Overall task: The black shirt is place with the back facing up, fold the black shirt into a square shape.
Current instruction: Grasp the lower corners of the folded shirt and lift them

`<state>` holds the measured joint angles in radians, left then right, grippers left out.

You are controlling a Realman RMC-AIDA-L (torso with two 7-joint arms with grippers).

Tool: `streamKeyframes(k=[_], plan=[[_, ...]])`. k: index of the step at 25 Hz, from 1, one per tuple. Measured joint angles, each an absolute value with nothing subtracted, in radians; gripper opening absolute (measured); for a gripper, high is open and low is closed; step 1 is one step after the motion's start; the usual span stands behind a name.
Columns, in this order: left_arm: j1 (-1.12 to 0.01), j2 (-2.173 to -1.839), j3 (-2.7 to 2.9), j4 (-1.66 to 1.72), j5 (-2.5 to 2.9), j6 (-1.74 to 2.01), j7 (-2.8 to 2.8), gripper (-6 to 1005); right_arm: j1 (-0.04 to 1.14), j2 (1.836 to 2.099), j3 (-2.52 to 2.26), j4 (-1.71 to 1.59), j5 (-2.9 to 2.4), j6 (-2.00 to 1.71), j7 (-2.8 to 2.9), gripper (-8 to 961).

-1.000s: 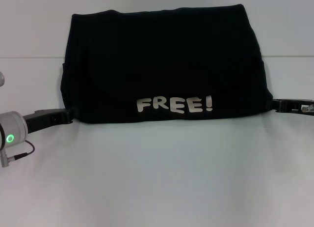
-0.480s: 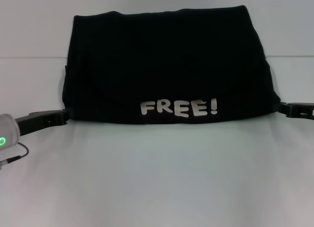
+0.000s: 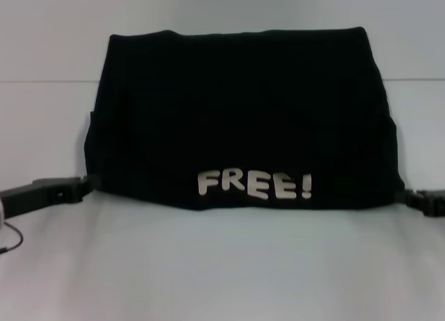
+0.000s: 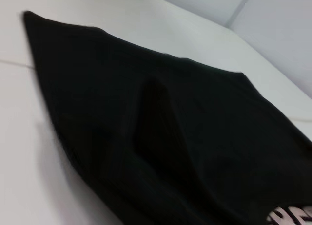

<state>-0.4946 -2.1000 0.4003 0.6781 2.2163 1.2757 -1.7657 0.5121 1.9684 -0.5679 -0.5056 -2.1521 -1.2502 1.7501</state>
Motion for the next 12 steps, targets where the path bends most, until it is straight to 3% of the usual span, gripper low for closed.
streamKeyframes(k=[7,12], plan=[[-0.419,-2.101,0.398,0.765,2.274,1.488,-1.777,-1,0.407,1.965,-0.567,-0.545,-2.154,-1.4,1.646,50],[-0.369,-2.101,0.351,0.815,2.302,1.651,-1.771,-2,0.337,1.947,-0.566,-0.546,-2.155,-1.499,1.558,50]])
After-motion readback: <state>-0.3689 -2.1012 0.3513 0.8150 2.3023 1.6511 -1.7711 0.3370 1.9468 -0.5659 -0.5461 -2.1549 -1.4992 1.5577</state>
